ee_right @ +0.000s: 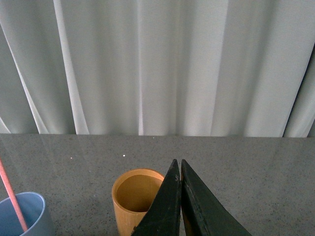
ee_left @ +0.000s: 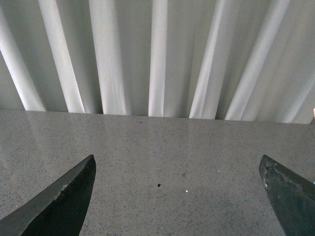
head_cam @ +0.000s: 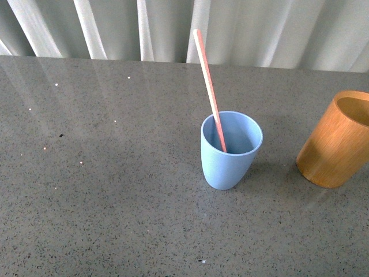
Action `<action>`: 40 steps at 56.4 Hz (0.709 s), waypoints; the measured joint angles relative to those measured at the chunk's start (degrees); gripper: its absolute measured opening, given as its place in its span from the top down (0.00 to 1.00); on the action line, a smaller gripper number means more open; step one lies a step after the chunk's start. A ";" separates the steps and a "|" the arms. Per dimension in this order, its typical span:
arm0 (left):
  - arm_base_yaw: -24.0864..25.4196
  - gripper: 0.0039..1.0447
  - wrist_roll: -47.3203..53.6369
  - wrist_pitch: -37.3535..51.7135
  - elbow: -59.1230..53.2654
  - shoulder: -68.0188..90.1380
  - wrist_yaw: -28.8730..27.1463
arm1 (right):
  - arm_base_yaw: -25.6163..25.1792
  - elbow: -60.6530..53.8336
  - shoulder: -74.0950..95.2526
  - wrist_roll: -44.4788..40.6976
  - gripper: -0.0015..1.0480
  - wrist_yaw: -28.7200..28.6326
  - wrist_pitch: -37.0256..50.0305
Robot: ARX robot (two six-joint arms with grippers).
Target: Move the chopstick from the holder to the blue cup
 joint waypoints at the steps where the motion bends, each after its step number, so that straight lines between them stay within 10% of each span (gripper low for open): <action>1: 0.00 0.06 0.00 0.00 0.02 0.00 0.00 | 0.00 0.00 -0.90 0.00 0.99 0.00 -0.83; 40: 0.00 0.06 0.00 0.00 0.00 0.00 0.02 | 0.00 -0.02 -14.32 0.02 0.99 0.02 -14.08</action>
